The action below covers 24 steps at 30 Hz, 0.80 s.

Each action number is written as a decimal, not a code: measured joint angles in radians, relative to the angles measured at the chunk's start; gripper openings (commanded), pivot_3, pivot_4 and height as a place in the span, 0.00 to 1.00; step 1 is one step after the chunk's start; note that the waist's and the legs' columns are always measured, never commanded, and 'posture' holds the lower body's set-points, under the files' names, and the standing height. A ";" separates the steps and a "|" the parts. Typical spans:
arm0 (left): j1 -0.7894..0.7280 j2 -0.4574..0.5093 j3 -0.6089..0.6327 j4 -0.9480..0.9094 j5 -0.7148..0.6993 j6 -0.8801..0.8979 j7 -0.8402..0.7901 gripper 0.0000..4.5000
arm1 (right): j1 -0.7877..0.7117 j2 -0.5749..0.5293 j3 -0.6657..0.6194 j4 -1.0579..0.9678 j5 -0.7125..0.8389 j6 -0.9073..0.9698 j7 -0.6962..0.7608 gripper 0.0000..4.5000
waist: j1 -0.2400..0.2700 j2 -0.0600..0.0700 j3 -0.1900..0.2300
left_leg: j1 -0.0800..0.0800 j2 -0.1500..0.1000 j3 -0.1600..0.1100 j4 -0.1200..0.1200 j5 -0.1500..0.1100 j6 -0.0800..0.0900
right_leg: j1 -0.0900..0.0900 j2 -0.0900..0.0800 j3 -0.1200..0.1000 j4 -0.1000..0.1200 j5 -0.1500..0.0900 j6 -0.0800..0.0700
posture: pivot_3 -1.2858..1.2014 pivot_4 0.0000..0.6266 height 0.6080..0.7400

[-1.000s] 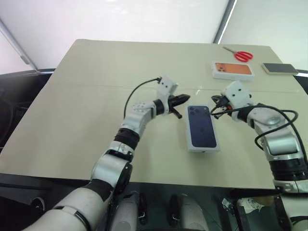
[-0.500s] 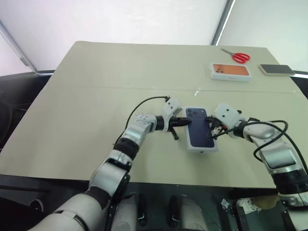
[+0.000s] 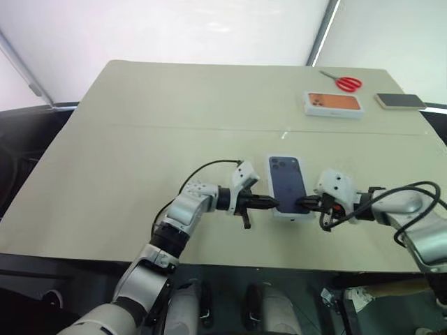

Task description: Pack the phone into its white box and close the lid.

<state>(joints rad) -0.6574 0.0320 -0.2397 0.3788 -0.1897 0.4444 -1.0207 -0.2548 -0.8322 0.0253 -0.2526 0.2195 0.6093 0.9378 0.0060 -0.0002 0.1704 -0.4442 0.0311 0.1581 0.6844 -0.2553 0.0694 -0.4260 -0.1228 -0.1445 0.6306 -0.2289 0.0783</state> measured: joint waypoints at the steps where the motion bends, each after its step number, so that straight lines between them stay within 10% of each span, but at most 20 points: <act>1: -0.014 0.000 0.025 0.006 -0.011 0.000 0.022 0.12 | -0.026 0.028 0.002 0.023 0.005 0.017 -0.020 0.06 | 0.000 0.000 0.000 | 0.000 0.000 0.000 0.000 0.000 0.000 | -0.001 0.000 0.000 0.000 0.000 0.000 | 0.52 0.24 0.98; 10: -0.031 0.186 0.187 -0.050 -0.050 -0.044 0.083 1.00 | -0.163 0.144 -0.064 0.131 0.080 0.039 -0.097 1.00 | 0.001 0.001 0.001 | -0.001 0.000 0.001 -0.001 0.004 -0.006 | -0.001 0.000 0.000 0.000 0.000 0.000 | 0.52 0.24 0.98; 24: 0.158 0.471 0.357 -0.201 -0.170 -0.011 0.060 1.00 | -0.070 0.085 -0.091 0.207 0.047 -0.275 -0.011 1.00 | 0.004 0.001 0.001 | -0.001 -0.001 0.001 -0.001 0.004 -0.007 | -0.001 0.002 0.000 0.000 0.000 0.000 | 0.52 0.24 0.98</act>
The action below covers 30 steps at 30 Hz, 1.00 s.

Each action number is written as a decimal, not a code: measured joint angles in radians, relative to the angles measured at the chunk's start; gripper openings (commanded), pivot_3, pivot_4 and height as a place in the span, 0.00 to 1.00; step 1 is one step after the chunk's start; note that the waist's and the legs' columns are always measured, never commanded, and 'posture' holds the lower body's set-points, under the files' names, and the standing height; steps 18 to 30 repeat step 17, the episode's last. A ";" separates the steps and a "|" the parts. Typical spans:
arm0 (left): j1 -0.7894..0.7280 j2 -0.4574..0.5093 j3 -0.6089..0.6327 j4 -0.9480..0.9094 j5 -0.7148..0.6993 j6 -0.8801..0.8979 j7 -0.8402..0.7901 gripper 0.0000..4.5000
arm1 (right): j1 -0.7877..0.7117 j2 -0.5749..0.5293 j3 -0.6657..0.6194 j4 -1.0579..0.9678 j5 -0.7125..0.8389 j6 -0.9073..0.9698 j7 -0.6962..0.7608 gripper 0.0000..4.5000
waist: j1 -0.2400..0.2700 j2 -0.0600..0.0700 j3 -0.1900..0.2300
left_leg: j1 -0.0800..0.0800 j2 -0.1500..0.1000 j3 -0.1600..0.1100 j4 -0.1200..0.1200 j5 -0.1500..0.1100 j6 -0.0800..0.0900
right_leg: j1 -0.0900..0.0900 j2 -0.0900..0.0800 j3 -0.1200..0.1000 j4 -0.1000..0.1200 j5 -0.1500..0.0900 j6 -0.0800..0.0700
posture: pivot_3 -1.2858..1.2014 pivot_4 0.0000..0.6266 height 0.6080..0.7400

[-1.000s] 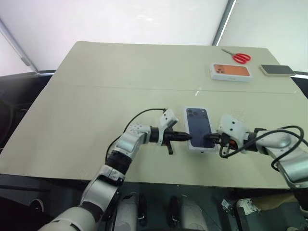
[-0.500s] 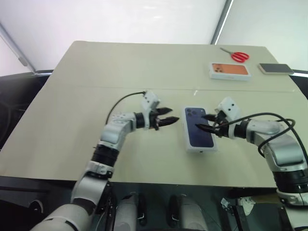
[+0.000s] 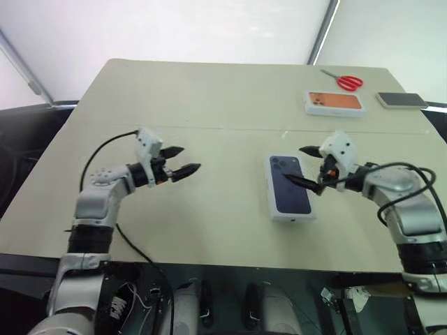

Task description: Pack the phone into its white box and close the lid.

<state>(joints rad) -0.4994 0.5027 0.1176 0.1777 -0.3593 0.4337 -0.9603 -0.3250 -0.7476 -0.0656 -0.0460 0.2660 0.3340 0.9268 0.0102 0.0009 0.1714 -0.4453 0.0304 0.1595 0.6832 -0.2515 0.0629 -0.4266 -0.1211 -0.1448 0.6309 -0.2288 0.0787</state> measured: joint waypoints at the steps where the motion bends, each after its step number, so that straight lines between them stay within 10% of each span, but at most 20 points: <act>1: 0.025 0.015 0.010 -0.023 -0.008 0.000 -0.003 1.00 | 0.028 -0.012 -0.001 0.001 -0.006 -0.028 0.011 1.00 | 0.000 0.000 0.000 | 0.000 0.000 0.000 0.000 0.000 0.000 | 0.000 0.000 0.000 0.000 0.000 0.000 | 0.52 0.24 0.98; 30: 0.315 0.209 0.140 -0.126 -0.069 0.023 -0.017 1.00 | 0.152 -0.177 -0.188 0.156 0.019 -0.127 0.113 1.00 | -0.001 0.002 0.001 | 0.001 0.000 0.000 -0.002 -0.002 -0.004 | -0.005 -0.003 0.001 -0.001 -0.002 -0.004 | 0.52 0.24 0.98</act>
